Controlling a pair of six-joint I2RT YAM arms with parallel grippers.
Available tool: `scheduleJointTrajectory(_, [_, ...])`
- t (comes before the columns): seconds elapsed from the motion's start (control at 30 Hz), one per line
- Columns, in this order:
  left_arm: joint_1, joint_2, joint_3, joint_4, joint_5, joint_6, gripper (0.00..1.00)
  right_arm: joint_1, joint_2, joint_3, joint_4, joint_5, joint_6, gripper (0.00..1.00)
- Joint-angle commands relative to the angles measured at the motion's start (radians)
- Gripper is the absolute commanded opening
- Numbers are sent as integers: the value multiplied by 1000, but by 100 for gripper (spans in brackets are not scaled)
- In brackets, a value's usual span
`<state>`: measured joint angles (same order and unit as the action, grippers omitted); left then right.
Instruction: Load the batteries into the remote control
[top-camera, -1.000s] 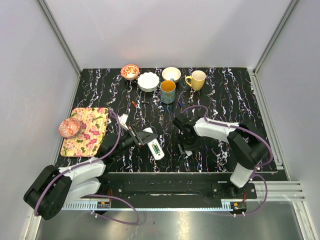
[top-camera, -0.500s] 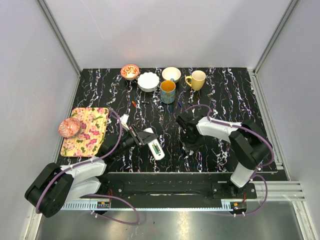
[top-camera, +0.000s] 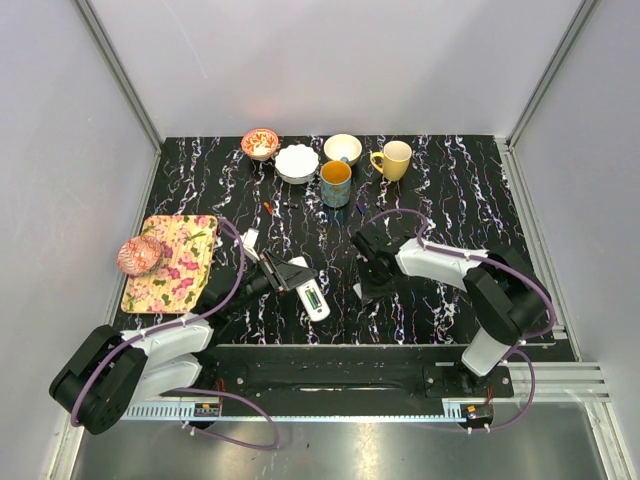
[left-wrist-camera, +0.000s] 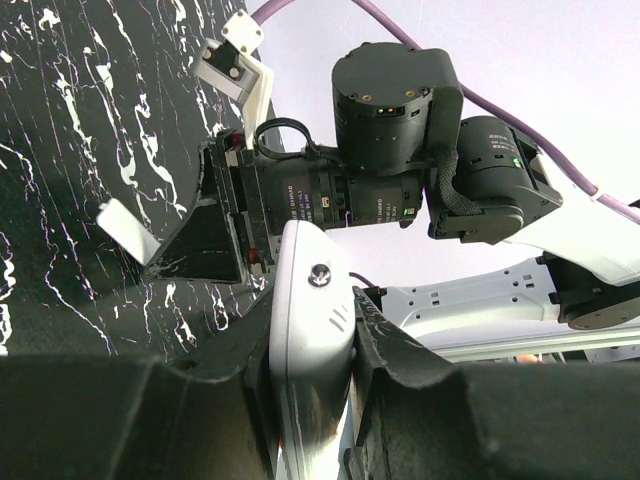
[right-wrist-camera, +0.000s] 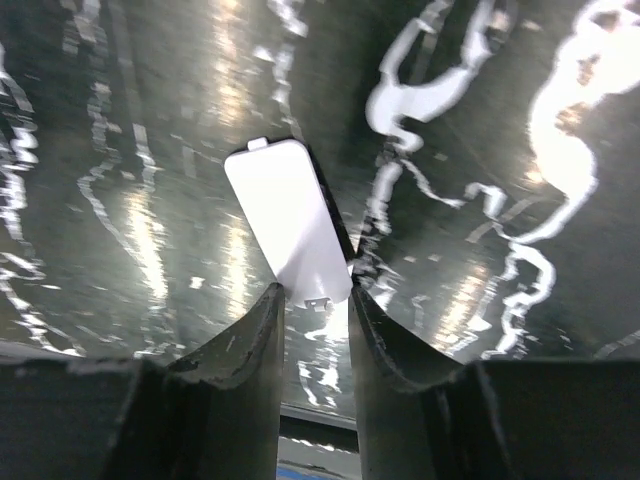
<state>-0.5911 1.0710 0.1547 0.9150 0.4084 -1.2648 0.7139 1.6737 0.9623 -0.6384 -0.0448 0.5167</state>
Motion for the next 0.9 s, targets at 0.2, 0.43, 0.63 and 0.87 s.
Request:
scheduleJointTrajectory(0.2, [-7, -31, 9, 84, -2, -7, 0, 33, 86, 24, 169, -20, 154, 51])
scheduleJointTrajectory(0.43, [-12, -39, 5, 76, -10, -2, 0, 35, 80, 101, 27, 40, -16, 66])
scheduleJointTrajectory(0.63, [-16, -29, 0, 97, -11, -8, 0, 41, 109, 165, -20, 112, -138, 63])
scheduleJointTrajectory(0.87, [-18, -46, -7, 88, -14, -7, 0, 65, 146, 223, -17, 108, -188, 63])
